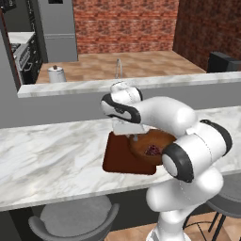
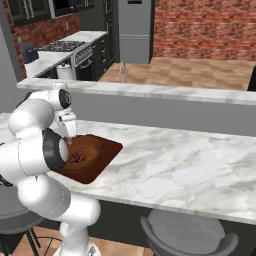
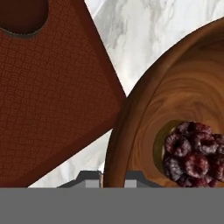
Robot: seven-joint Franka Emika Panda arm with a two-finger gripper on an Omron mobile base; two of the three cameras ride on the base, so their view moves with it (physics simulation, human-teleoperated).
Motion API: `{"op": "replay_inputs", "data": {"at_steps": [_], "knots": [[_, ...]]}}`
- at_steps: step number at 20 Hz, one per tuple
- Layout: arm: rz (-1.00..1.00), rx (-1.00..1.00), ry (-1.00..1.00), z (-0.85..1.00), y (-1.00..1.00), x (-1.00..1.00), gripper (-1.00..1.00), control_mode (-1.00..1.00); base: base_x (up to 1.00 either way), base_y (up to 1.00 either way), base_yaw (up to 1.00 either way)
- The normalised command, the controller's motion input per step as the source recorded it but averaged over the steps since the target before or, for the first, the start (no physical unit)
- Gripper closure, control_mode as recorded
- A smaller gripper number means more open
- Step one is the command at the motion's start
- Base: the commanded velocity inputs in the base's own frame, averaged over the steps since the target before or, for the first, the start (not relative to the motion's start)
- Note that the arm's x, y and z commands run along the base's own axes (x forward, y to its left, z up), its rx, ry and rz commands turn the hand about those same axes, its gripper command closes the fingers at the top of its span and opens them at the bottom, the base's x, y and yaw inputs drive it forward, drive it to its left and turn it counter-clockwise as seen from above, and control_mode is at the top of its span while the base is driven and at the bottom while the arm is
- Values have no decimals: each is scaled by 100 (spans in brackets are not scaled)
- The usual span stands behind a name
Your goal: Place the bowl with cake and the cupcake onto the tray.
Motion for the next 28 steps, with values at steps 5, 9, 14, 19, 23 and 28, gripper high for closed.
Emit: {"op": "replay_inputs", "data": {"at_steps": [5, 9, 14, 19, 23, 28], "knots": [[3, 0, -2, -17, 100, 31, 100, -100, 0, 0, 0], [19, -2, 0, -26, 96, 7, 100, -100, 0, 0, 0], [22, 0, 0, -6, 21, 24, 100, -100, 0, 0, 0], [22, 0, -4, -1, -28, 54, 100, -100, 0, 0, 0], [13, 0, -2, 0, -19, 18, 100, -100, 0, 0, 0], [0, 0, 0, -11, 2, 0, 100, -100, 0, 0, 0]]}}
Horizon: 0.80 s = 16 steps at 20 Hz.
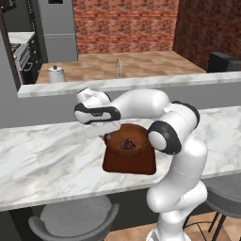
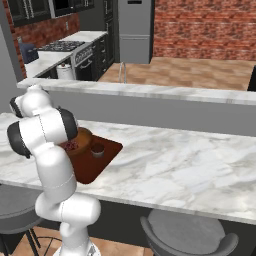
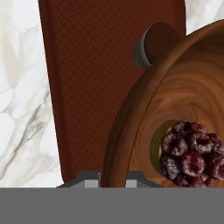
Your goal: Place the bowl with cake and the cupcake onto the tray.
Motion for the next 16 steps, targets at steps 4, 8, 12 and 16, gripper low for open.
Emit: {"op": "replay_inputs", "data": {"at_steps": [4, 8, 12, 16], "knots": [[-6, 0, 0, -24, 0, -8, 100, -100, 0, 0, 0], [-2, 0, 0, -19, -5, -1, 100, -100, 0, 0, 0], [0, 0, 0, -15, -13, 0, 100, -100, 0, 0, 0], [0, 0, 0, -22, 0, 0, 100, -100, 0, 0, 0]]}}
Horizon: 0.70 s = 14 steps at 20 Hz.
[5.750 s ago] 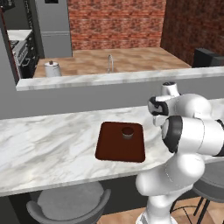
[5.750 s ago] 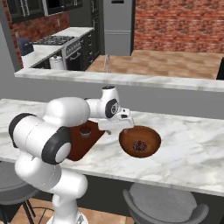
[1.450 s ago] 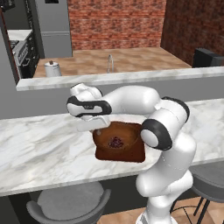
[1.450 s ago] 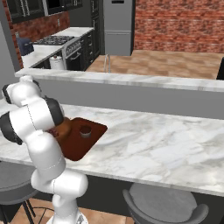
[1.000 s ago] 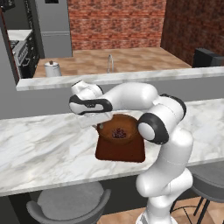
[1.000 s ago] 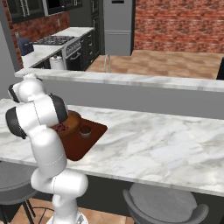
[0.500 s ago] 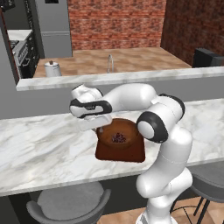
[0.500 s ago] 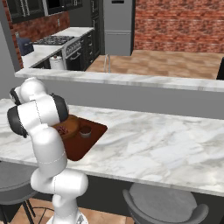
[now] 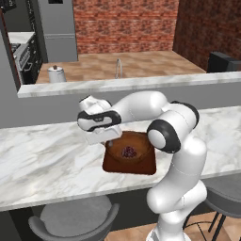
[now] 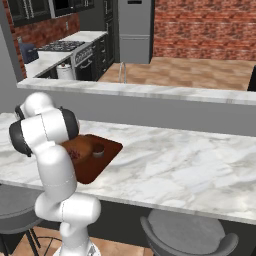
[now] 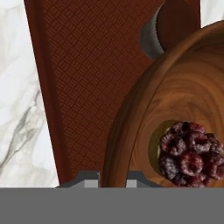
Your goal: Place the bowl with cake and the cupcake onto the tray.
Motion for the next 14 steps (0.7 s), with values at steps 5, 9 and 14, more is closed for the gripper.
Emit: {"op": "replay_inputs", "data": {"at_steps": [5, 9, 14], "knots": [[0, 0, 0, -30, 0, 0, 100, -100, 0, 0, 0], [0, 0, -1, -5, -6, 0, 100, -100, 0, 0, 0], [0, 0, 0, -9, -6, 0, 100, -100, 0, 0, 0]]}}
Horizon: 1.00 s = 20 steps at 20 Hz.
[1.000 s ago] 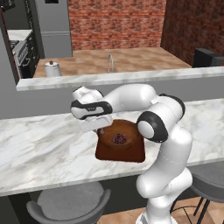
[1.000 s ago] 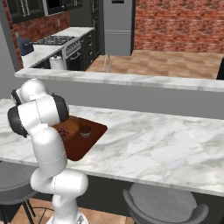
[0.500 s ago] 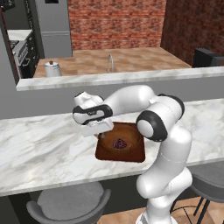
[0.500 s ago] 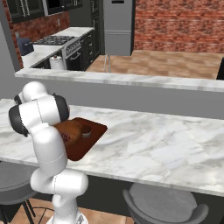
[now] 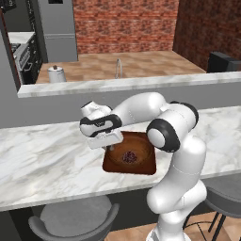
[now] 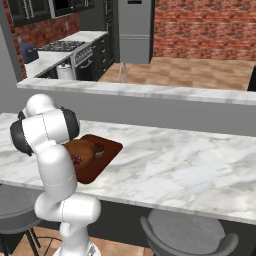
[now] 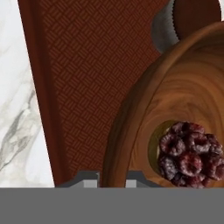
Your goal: Place the bowl with cake and the cupcake onto the tray.
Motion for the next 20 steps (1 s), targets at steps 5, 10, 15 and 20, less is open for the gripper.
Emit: {"op": "replay_inputs", "data": {"at_steps": [5, 10, 15, 20], "knots": [[0, 0, 0, -5, -1, 1, 100, -100, 0, 0, 0], [0, 0, 0, -5, 0, 0, -100, -100, 0, 0, 0], [0, 0, 0, 0, 0, 0, -100, -100, 0, 0, 0], [0, 0, 0, 0, 0, 5, -100, -100, 0, 0, 0]]}}
